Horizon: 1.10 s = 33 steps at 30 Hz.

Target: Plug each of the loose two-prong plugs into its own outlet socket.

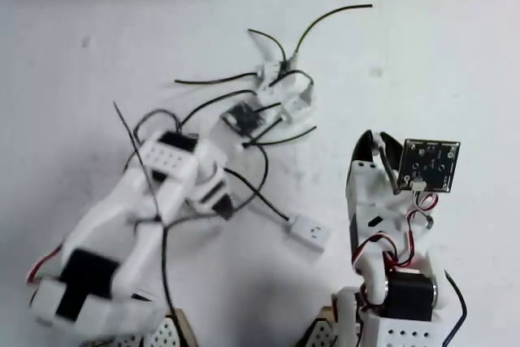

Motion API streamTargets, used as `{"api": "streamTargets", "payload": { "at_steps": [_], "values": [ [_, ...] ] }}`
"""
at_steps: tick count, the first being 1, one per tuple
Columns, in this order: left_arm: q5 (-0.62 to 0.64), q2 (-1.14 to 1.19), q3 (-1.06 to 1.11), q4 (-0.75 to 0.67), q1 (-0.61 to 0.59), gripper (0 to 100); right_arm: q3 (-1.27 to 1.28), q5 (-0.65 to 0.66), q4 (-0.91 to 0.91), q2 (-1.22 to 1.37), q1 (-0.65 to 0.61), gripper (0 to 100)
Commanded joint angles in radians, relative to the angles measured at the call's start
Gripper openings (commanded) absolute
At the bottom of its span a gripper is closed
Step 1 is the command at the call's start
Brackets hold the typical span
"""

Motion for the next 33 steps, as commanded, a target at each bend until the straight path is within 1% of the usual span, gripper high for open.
{"api": "streamTargets", "payload": {
  "at_steps": [1, 4, 7, 10, 14, 17, 21, 23, 27, 30, 33],
  "values": [
    [0.011, 0.182, -0.219, 0.078, -0.085, 31, -0.017, 0.006, 0.008, -0.005, -0.005, 1.7],
    [0.009, 0.243, -0.293, 0.104, -0.137, 31, -0.017, 0.006, 0.008, -0.005, -0.005, 1.7],
    [0.006, 0.254, -0.310, 0.101, -0.162, 29, -0.017, 0.006, 0.008, -0.005, -0.005, 1.7],
    [-0.038, 0.252, -0.315, 0.101, -0.162, 24, -0.017, 0.006, 0.008, -0.005, -0.005, 1.7],
    [-0.038, 0.252, -0.316, 0.100, -0.160, 20, -0.017, 0.006, 0.008, -0.005, -0.005, 1.7],
    [-0.043, 0.252, -0.316, 0.100, -0.160, 15, -0.017, 0.006, 0.008, -0.005, -0.005, 1.7],
    [-0.048, 0.251, -0.311, 0.110, -0.156, 2, -0.017, 0.006, 0.008, -0.005, -0.005, 1.7],
    [-0.054, 0.242, -0.304, 0.146, -0.153, 3, -0.017, 0.006, 0.008, -0.005, -0.005, 1.7],
    [-0.068, 0.150, -0.238, 0.193, -0.154, 2, -0.006, 0.006, 0.007, -0.005, -0.007, 1.7],
    [-0.066, 0.012, -0.129, 0.203, -0.142, 2, 0.000, 0.006, 0.004, -0.005, -0.007, 1.7],
    [-0.054, -0.145, 0.006, 0.204, -0.097, 2, 0.000, 0.008, 0.004, -0.005, -0.007, 1.7]
  ]
}}
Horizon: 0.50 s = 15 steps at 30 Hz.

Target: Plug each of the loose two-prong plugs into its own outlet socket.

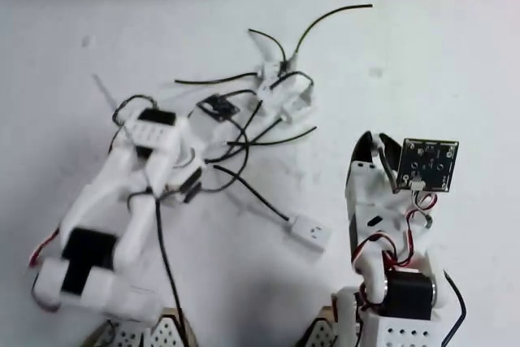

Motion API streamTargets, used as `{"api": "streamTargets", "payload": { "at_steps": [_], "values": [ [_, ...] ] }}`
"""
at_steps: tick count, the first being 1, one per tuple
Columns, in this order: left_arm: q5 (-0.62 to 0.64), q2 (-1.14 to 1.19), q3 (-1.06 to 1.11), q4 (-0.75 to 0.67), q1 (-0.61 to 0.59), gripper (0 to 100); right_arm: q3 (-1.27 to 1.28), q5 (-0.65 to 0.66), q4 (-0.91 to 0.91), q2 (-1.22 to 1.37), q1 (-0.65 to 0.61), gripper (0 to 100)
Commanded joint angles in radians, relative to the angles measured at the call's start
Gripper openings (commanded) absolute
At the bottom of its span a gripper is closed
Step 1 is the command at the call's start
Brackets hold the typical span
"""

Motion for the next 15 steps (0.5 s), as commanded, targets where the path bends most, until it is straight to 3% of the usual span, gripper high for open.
{"api": "streamTargets", "payload": {
  "at_steps": [1, 5, 9, 15],
  "values": [
    [0.029, -0.275, 0.178, 0.005, 0.065, 2, -0.009, 0.008, 0.004, -0.005, -0.007, 1.7],
    [0.060, -0.412, 0.301, -0.049, 0.084, 7, -0.009, 0.008, 0.005, -0.005, -0.008, 1.7],
    [0.066, -0.426, 0.338, -0.048, 0.076, 31, -0.008, 0.008, 0.005, -0.005, -0.008, 1.7],
    [0.057, -0.426, 0.345, -0.124, 0.021, 29, -0.005, 0.008, 0.007, -0.005, -0.008, 1.7]
  ]
}}
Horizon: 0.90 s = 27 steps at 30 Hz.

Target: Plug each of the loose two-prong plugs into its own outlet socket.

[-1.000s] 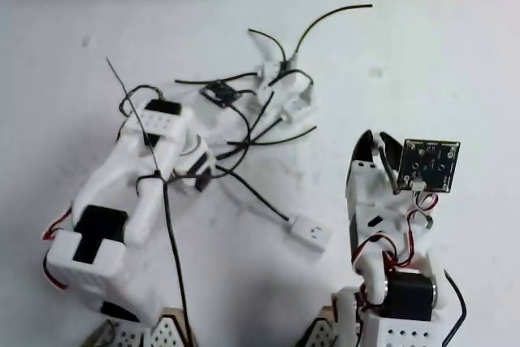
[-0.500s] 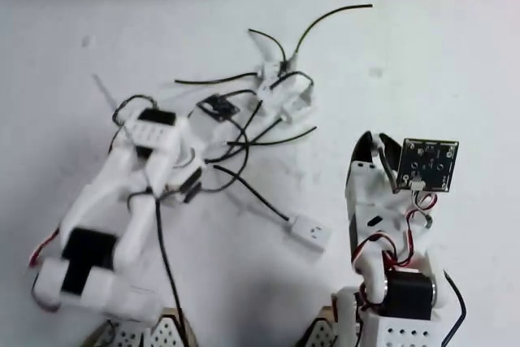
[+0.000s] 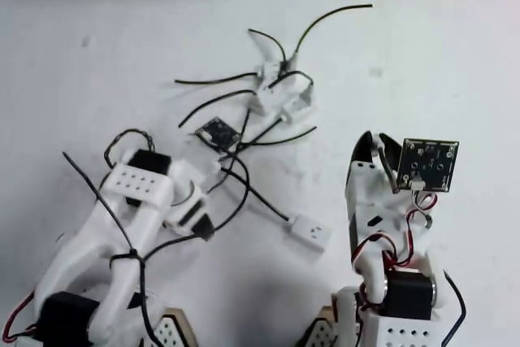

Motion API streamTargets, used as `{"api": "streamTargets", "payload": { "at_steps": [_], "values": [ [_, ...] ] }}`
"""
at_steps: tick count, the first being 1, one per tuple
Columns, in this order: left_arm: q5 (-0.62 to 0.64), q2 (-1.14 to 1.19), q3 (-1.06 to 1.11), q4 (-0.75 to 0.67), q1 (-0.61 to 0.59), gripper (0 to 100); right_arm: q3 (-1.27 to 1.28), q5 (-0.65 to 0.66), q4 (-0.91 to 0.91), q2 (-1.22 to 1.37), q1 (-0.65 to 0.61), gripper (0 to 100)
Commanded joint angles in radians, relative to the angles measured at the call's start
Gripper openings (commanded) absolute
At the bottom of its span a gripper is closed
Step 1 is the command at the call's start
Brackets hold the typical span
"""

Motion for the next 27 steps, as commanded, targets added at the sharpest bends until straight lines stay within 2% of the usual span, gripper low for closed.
{"api": "streamTargets", "payload": {
  "at_steps": [1, 5, 14, 20, 27],
  "values": [
    [-0.011, -0.036, 0.000, -0.083, -0.071, 30, -0.005, 0.008, 0.007, -0.005, -0.008, 1.7],
    [-0.091, -0.035, 0.006, -0.147, -0.176, 30, -0.005, 0.008, 0.010, -0.005, -0.042, 1.7],
    [-0.173, -0.061, -0.072, -0.110, -0.364, 30, -0.005, 0.035, 0.061, -0.005, -0.163, 1.7],
    [-0.173, -0.225, -0.150, -0.003, -0.470, 30, -0.005, 0.041, 0.070, 0.001, -0.364, 1.7],
    [-0.166, -0.446, -0.040, 0.006, -0.631, 30, -0.012, 0.041, -0.012, 0.226, -0.624, 1.7]
  ]
}}
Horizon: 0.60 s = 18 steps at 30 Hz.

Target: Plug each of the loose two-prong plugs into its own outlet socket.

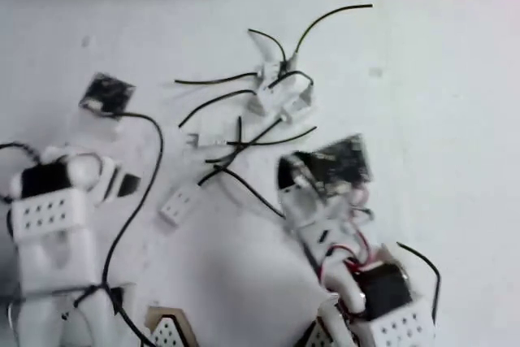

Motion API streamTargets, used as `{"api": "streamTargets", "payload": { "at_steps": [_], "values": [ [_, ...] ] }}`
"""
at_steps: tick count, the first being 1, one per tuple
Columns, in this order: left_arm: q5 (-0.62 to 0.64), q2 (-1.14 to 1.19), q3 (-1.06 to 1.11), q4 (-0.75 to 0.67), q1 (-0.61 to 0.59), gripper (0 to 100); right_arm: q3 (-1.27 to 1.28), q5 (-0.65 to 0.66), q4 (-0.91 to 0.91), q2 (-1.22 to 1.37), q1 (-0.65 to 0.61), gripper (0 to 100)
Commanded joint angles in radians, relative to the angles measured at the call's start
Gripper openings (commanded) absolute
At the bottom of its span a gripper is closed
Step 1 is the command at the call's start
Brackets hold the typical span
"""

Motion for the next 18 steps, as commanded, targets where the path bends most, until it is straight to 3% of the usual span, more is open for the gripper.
{"api": "streamTargets", "payload": {
  "at_steps": [1, 8, 18],
  "values": [
    [0.002, -0.150, 0.069, 0.005, -0.114, 30, -0.015, 0.008, -0.071, 0.145, -0.124, 1.7],
    [0.051, -0.239, 0.247, -0.143, -0.329, 30, -0.074, -0.002, -0.219, 0.417, -0.286, 1.7],
    [0.057, -0.239, 0.465, -0.293, -0.351, 30, -0.180, -0.052, -0.394, 0.750, -0.414, 1.7]
  ]
}}
